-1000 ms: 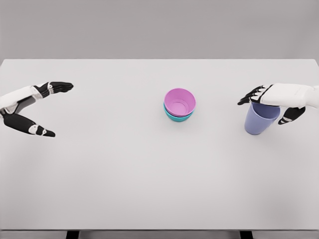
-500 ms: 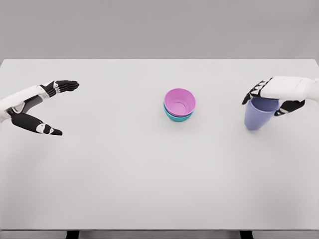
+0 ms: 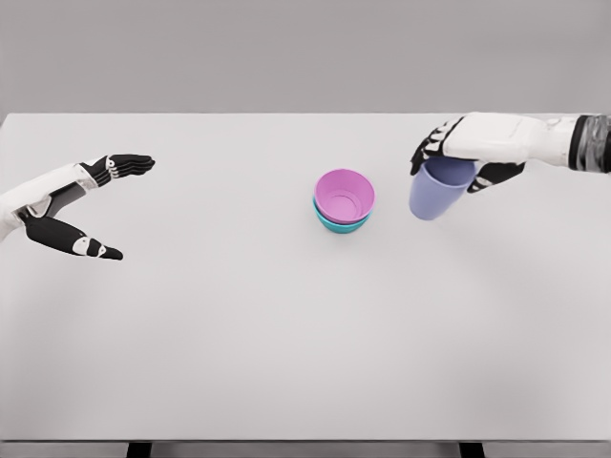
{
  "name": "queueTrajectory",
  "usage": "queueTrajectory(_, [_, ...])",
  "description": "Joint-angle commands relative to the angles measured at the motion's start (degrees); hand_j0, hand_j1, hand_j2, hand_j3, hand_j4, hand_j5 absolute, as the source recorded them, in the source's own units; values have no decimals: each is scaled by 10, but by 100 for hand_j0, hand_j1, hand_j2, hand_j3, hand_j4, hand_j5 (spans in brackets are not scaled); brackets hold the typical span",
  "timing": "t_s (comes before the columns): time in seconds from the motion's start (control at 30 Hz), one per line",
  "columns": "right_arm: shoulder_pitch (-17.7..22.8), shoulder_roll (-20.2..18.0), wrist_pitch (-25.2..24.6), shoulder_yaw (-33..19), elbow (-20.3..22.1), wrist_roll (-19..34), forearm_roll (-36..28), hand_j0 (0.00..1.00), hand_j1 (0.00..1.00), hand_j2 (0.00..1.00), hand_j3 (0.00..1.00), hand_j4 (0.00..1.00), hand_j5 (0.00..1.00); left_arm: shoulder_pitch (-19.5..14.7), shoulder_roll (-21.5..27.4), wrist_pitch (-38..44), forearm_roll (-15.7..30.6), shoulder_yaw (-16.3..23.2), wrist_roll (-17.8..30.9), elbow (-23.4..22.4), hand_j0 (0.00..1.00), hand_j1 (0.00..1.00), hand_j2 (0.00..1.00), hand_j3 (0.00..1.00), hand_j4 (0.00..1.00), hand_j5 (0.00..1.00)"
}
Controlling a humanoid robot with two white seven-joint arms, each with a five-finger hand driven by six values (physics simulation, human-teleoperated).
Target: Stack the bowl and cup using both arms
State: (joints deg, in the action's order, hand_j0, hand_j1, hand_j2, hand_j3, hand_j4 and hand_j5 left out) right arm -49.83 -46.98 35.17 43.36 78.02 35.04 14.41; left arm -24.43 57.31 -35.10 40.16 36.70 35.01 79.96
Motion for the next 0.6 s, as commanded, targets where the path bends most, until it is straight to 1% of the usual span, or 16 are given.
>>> queueTrajectory(0.0, [-1,27,-2,-9,1,0,-3,69,69,69,69,69,69,0,-4,1,4,-1,0,0,100,100,100,100,100,100])
queueTrajectory(0.17, [-18,65,-2,-11,2,0,-4,69,69,69,69,69,69,0,-6,1,4,-7,0,0,100,100,100,100,100,100])
queueTrajectory(0.27, [-26,79,-2,-12,4,0,-6,69,69,69,69,69,69,0,-6,1,4,-7,0,0,100,100,100,100,100,100])
queueTrajectory(0.47, [-26,113,-2,-10,0,0,-3,69,69,69,69,69,69,0,-6,1,3,-7,0,0,100,100,100,100,100,100])
queueTrajectory(0.5, [-26,114,-2,-10,0,0,-3,69,69,69,69,69,69,0,-6,1,3,-7,0,0,100,100,100,100,100,100])
queueTrajectory(0.53, [-27,119,-2,-10,-4,0,-3,69,69,69,69,69,69,0,-6,1,3,-7,0,0,100,100,100,100,100,100])
queueTrajectory(0.57, [-28,125,-2,-8,-19,0,-3,69,69,69,69,69,69,0,-6,1,3,-7,0,0,100,100,100,100,100,100])
